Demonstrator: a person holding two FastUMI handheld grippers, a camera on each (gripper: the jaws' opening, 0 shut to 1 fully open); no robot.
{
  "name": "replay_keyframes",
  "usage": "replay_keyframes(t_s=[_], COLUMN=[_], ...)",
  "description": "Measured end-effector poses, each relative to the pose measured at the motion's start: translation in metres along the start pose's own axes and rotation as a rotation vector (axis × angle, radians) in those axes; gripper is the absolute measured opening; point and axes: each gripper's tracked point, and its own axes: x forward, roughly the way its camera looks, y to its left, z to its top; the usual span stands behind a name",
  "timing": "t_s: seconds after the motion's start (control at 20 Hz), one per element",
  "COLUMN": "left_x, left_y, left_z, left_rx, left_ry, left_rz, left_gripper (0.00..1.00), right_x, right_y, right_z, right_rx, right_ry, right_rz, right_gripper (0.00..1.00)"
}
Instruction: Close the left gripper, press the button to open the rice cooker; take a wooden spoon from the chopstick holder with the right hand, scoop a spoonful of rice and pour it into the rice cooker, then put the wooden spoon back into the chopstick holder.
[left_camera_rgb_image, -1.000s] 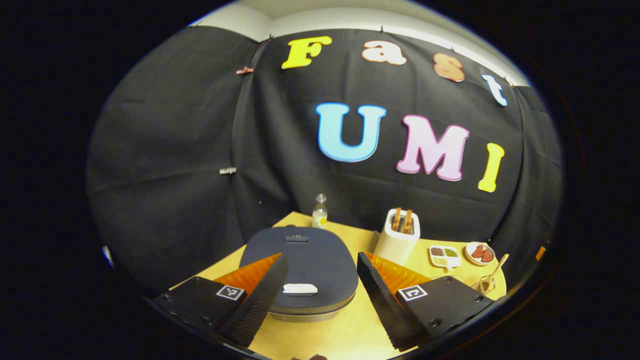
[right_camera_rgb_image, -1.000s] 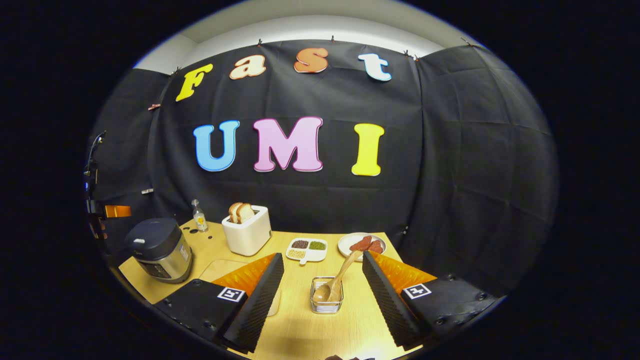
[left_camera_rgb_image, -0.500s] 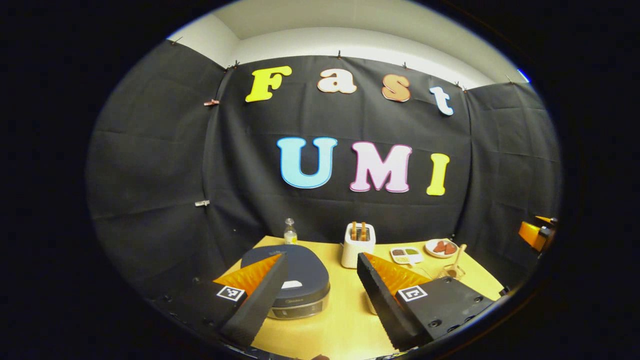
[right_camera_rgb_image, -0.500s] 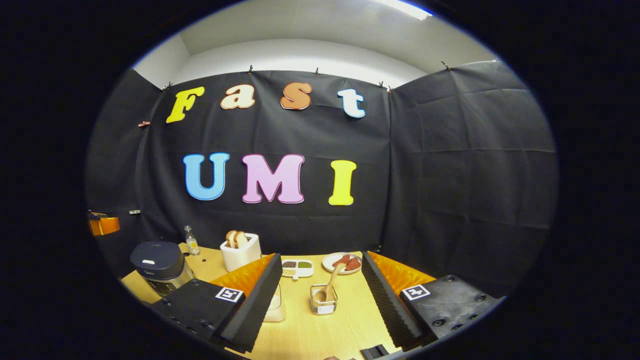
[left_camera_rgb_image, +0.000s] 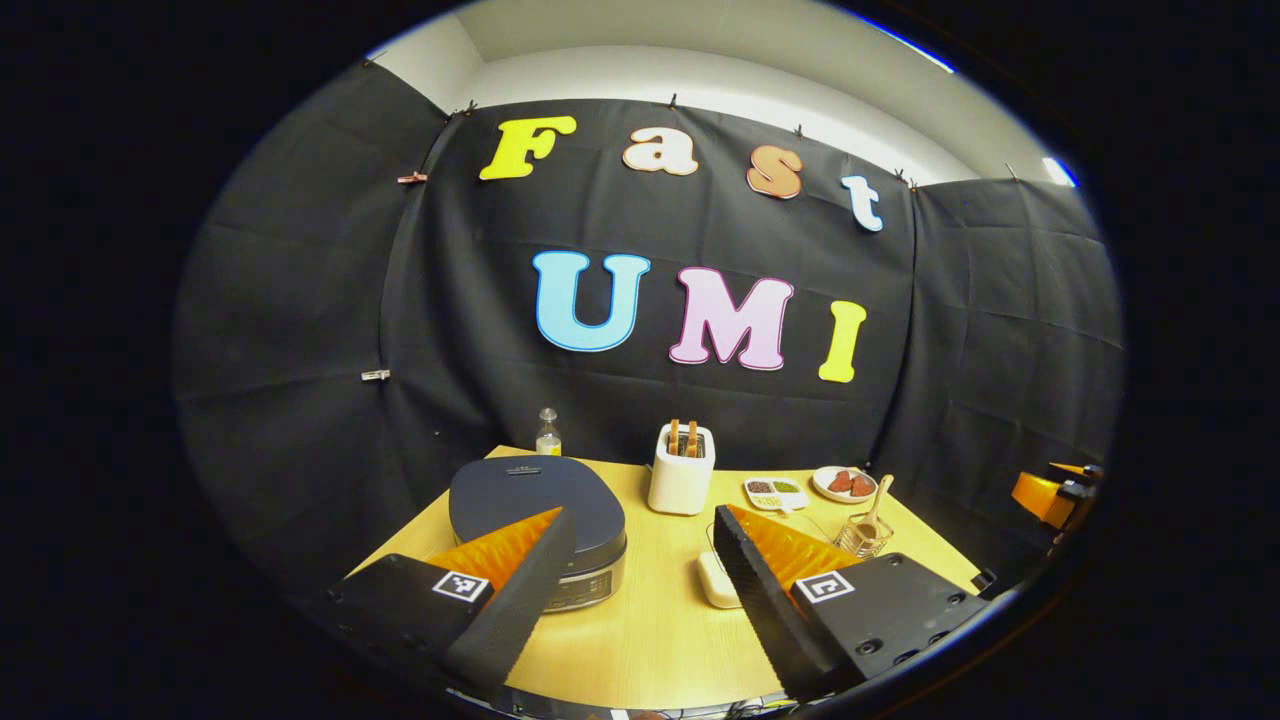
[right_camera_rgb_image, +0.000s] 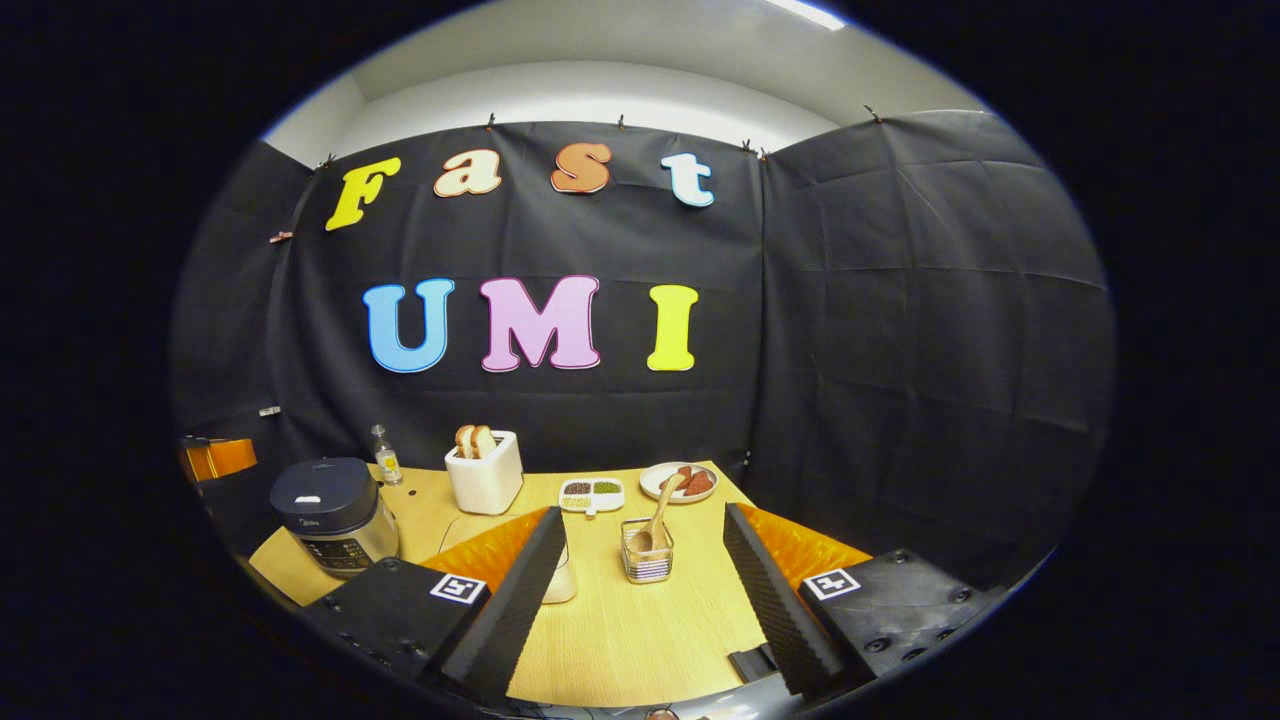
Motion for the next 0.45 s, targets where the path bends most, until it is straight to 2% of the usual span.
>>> replay_keyframes(t_s=[0.05, 0.1, 0.2, 0.35, 0.45], left_x=[-0.001, -0.002, -0.003, 0.000, 0.004], left_y=[0.004, 0.005, -0.001, 0.002, 0.006], left_z=[-0.002, -0.003, -0.006, -0.009, -0.009], left_rx=[0.012, 0.014, -0.005, -0.020, -0.012], left_ry=[-0.001, -0.006, -0.003, 0.002, 0.005], left_rz=[0.010, 0.011, -0.012, -0.018, 0.000], left_gripper=[0.95, 0.96, 0.96, 0.96, 0.95], right_x=[0.001, 0.003, 0.005, -0.002, 0.003], right_y=[0.004, 0.007, 0.014, 0.036, 0.029], right_z=[0.002, 0.002, 0.007, 0.027, 0.029], right_rx=[0.012, 0.015, 0.003, 0.044, 0.020], right_ry=[-0.005, -0.006, -0.018, -0.052, -0.056], right_rz=[0.003, 0.002, 0.009, 0.095, 0.094], right_gripper=[0.96, 0.99, 0.99, 0.99, 0.99])
